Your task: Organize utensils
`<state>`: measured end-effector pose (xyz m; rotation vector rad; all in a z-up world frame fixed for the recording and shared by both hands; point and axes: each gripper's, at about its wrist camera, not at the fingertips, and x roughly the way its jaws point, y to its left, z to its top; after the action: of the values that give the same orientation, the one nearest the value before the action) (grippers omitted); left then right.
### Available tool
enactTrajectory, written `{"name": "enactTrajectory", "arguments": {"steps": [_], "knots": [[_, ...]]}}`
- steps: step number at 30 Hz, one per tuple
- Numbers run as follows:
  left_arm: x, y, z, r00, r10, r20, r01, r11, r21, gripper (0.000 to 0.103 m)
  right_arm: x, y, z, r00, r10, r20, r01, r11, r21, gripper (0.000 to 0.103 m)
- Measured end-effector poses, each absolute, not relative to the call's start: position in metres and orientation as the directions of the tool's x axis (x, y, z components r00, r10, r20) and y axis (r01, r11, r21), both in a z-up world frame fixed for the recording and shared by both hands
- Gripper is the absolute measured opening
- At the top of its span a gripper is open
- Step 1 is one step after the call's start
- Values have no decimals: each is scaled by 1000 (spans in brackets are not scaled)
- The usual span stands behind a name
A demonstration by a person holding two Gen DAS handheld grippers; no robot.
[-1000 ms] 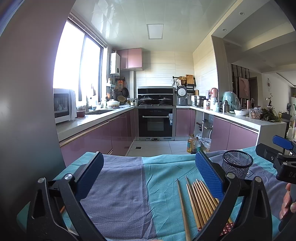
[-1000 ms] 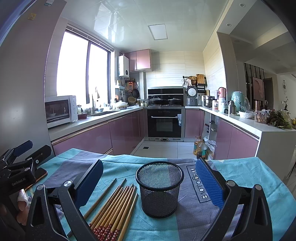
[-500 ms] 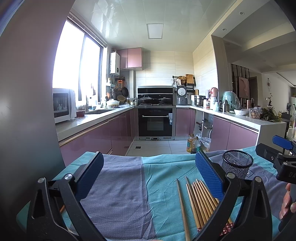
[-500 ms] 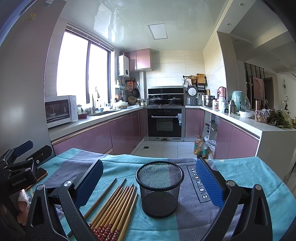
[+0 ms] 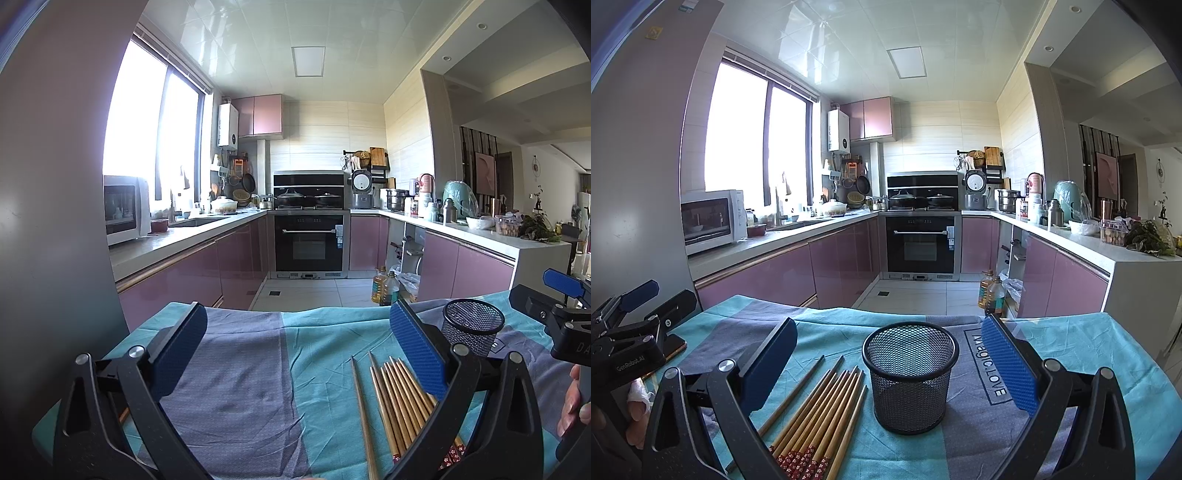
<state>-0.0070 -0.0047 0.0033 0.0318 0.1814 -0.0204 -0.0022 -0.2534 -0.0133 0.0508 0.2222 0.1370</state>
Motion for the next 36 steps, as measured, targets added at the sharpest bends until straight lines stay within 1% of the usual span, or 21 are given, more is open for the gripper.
{"name": "enactTrajectory", "arguments": {"steps": [16,21,27,30,33,36], "knots": [[-8,-8,5,982,-19,-189,27,999,36,97,1,-257,-14,961,152,-230,-138,987,77,97],[-2,-9,2,979,-23,-205,32,999,39,97,0,-259,-16,951,174,-255,-159,984,78,97],[6,-10,-4,967,-47,-249,61,997,49,97,4,-253,-23,912,242,-332,-231,970,73,97],[16,-9,-9,953,-67,-296,84,995,46,97,9,-245,-32,864,275,-421,-279,959,54,97],[26,-12,-17,935,-85,-345,116,991,72,97,15,-237,-49,806,288,-516,-321,947,27,96],[38,-17,-29,901,-111,-419,167,981,100,97,25,-233,-63,756,282,-591,-326,945,34,81]]}}
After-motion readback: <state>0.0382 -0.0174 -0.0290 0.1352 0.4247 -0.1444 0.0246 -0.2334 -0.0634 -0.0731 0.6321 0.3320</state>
